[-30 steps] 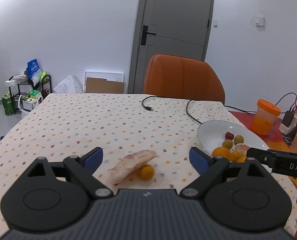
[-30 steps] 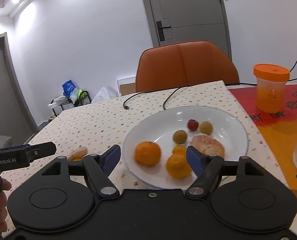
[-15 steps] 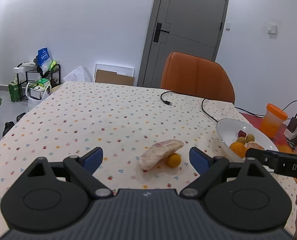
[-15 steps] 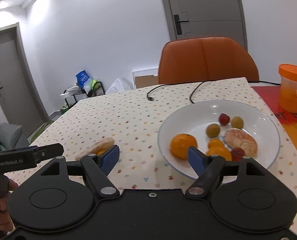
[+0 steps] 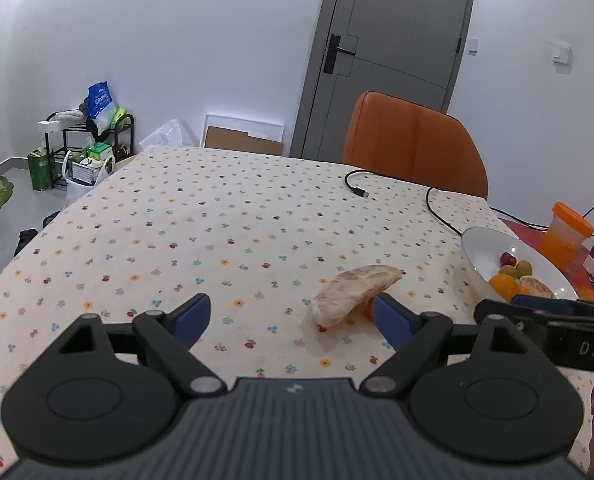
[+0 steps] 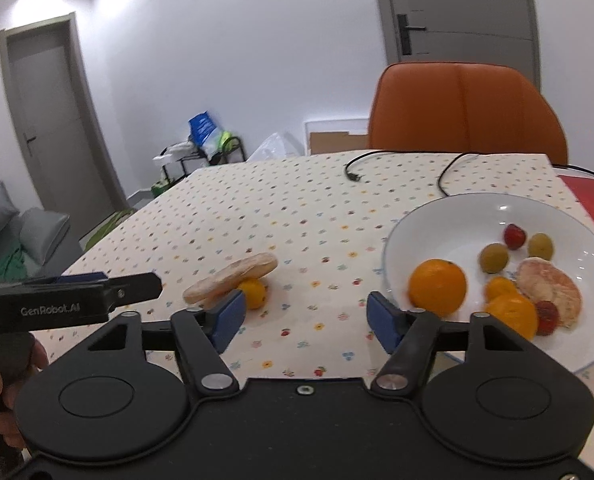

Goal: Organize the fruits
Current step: 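Move both open tools back toward the remaining fruit, then grasp the small tangerine with the right tool while the left tool grasps the flat bread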

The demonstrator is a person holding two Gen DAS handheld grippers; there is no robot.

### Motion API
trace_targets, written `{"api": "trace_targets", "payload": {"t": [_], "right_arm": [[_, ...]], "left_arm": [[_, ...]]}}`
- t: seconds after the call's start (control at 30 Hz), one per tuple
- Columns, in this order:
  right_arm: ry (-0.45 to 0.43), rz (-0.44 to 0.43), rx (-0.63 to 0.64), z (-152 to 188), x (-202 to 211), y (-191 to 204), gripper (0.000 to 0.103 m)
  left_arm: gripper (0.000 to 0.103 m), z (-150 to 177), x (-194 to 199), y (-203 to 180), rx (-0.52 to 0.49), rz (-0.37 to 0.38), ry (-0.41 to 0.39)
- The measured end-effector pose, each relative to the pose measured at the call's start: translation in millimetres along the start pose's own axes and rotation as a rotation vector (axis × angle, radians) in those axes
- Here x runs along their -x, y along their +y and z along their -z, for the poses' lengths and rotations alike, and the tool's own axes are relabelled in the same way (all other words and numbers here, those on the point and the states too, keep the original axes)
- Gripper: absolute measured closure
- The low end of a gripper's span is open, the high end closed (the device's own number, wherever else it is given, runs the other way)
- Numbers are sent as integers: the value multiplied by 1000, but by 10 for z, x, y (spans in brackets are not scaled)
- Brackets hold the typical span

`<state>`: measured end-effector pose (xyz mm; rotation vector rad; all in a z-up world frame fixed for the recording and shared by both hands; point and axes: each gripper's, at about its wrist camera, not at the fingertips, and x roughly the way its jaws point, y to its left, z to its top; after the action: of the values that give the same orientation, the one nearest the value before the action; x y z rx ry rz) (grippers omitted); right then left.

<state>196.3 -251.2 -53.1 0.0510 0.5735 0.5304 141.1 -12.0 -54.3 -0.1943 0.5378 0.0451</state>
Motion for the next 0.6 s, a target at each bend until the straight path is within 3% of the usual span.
{"api": "trace_targets", "payload": {"t": [0.1, 0.3, 0.6], "right_arm": [[16, -34, -12, -17, -68, 11, 49], [39, -61, 30, -61, -209, 61, 57], [70, -89, 37, -82, -391, 54, 62]], "left_arm": [[23, -4, -25, 3, -6, 2, 2], [42, -1, -122, -22, -7, 14, 16], [60, -1, -251, -21, -2, 22, 38]]}}
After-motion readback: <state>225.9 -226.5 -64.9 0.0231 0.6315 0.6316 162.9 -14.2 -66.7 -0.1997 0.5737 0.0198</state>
